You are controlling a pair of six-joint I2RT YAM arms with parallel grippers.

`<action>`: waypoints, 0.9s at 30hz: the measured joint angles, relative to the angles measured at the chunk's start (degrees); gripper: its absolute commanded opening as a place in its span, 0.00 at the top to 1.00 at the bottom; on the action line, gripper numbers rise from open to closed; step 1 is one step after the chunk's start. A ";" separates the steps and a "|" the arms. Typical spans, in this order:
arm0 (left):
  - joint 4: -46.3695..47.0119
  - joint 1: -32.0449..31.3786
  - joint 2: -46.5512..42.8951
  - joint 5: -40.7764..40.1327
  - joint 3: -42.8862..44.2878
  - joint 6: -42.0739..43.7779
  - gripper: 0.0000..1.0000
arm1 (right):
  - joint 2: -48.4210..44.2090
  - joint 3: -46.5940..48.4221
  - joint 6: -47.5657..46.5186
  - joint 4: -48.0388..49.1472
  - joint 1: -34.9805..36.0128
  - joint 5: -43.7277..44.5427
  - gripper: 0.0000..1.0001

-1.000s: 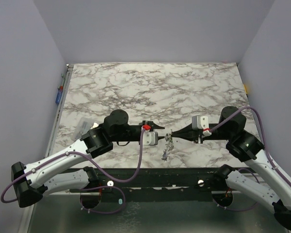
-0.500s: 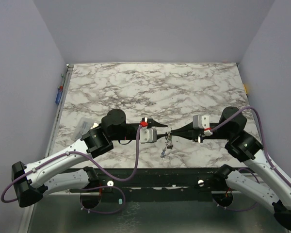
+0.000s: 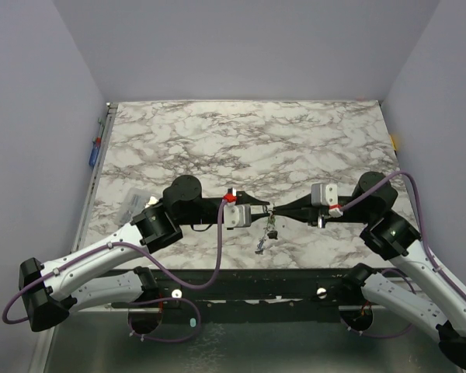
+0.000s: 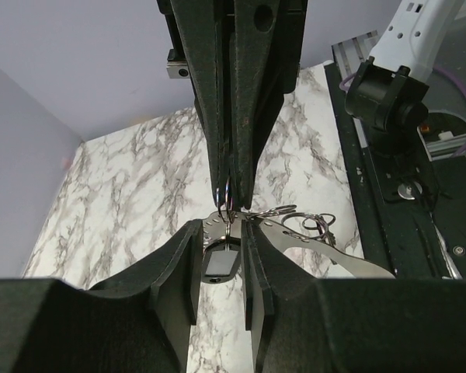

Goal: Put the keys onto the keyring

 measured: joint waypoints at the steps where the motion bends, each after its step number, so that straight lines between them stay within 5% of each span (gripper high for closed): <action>1: 0.07 0.00 0.04 0.00 -0.04 -0.07 0.69 | 0.00 -0.04 0.26 0.26 0.00 0.00 0.99; 22: 7.37 0.02 0.02 0.87 -3.98 -3.65 0.78 | 0.22 -0.74 1.88 1.90 -0.13 -0.09 0.99; 27: 7.76 0.02 0.07 0.85 -4.04 -4.35 1.00 | 0.24 -0.76 1.88 1.92 -0.15 -0.26 1.00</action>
